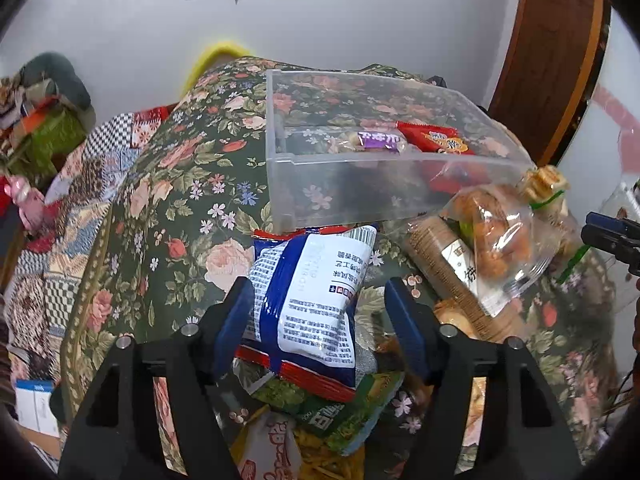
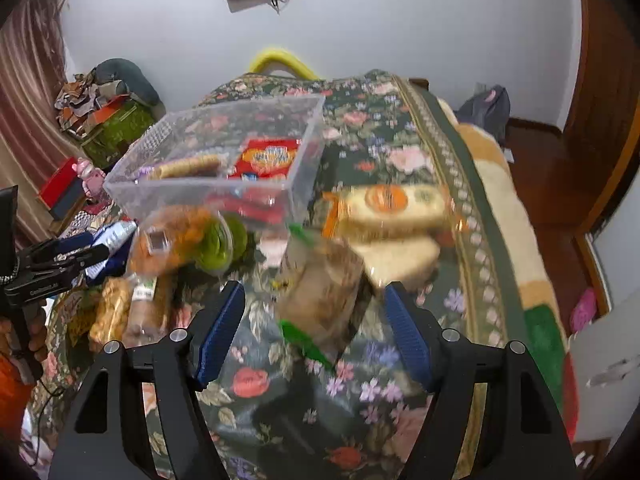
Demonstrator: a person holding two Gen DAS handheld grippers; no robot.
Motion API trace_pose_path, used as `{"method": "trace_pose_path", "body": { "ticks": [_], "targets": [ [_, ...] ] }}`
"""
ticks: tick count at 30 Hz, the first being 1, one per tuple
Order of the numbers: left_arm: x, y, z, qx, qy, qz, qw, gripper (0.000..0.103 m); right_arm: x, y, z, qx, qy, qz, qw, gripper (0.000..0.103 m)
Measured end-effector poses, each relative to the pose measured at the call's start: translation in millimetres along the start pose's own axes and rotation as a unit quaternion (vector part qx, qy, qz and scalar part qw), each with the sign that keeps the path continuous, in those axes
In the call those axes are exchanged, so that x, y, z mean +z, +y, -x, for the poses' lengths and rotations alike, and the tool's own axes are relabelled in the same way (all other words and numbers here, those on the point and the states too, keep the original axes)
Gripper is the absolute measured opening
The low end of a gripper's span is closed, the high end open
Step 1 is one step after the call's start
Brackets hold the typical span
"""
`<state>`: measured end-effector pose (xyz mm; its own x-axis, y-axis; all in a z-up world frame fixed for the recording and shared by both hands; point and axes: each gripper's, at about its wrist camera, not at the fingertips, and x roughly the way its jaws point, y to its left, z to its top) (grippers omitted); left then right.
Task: Organize snacks
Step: 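Grasp the blue-white packet with left tool while right tool grasps the clear bread bag, then release the blue-white packet into the box with left tool while right tool releases bread bag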
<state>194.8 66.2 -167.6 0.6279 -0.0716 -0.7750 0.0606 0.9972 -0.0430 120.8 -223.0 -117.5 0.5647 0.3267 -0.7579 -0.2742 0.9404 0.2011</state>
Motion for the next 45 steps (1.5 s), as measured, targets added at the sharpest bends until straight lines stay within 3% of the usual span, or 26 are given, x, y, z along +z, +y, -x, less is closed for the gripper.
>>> {"method": "trace_pose_path", "body": {
  "ticks": [6,13,15,17,20,33,45],
  "targets": [
    [4,6,-3,0.014,-0.006,0.006,0.9999,0.071,-7,2,-19,0.008,0.021,-0.008,1.0,0.069],
    [4,14,-25,0.014,0.014,0.01,0.9998,0.071,-9,7,-35,0.008,0.031,-0.007,0.999,0.069],
    [3,12,-29,0.015,0.013,0.006,0.9998,0.071,-9,7,-38,0.008,0.03,-0.012,0.999,0.064],
    [2,11,-31,0.015,0.012,0.004,0.9998,0.069,-10,6,-40,0.007,0.031,-0.013,0.999,0.052],
    [0,13,-30,0.017,0.006,0.009,0.9998,0.062,-12,4,-39,0.014,0.031,-0.018,0.999,0.049],
    [-2,13,17,0.007,-0.022,0.021,0.9995,0.059,-5,14,-8,0.032,-0.003,-0.016,0.999,0.045],
    [37,-2,64,-0.006,-0.087,0.013,0.9961,0.059,42,35,23,0.043,-0.067,0.019,0.997,0.045]
  ]
}}
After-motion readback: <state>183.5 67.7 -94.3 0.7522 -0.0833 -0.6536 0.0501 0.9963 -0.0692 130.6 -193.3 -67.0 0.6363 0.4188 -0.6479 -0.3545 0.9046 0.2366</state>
